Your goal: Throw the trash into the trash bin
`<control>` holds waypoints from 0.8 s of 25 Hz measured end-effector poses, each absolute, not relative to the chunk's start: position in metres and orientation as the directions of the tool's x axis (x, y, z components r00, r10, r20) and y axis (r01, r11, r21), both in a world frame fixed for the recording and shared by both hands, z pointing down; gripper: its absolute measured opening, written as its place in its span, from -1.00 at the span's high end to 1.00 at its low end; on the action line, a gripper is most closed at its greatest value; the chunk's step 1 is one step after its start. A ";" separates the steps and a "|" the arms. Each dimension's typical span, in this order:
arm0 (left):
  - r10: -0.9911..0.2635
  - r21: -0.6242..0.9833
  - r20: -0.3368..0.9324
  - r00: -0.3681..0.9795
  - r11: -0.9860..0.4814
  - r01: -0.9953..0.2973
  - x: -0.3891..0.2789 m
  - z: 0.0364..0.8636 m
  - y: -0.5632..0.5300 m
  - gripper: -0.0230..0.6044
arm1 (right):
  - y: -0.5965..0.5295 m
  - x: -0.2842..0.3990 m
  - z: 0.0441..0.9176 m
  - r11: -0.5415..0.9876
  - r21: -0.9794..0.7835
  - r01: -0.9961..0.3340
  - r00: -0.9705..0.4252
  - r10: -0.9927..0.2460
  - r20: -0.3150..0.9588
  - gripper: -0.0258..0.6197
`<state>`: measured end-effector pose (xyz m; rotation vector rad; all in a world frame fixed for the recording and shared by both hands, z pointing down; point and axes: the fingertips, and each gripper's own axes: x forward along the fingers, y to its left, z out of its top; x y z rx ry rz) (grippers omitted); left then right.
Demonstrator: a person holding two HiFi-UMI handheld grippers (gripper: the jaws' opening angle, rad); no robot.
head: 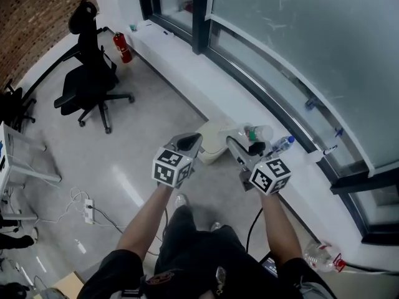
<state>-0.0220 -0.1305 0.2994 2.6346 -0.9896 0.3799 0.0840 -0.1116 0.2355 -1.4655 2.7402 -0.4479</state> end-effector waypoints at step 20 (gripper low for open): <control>-0.499 0.261 0.564 0.658 -0.648 -0.716 -0.002 0.555 -0.214 0.91 | -0.195 0.091 0.434 0.559 -0.212 -0.802 -0.597 -0.729 0.336 -0.03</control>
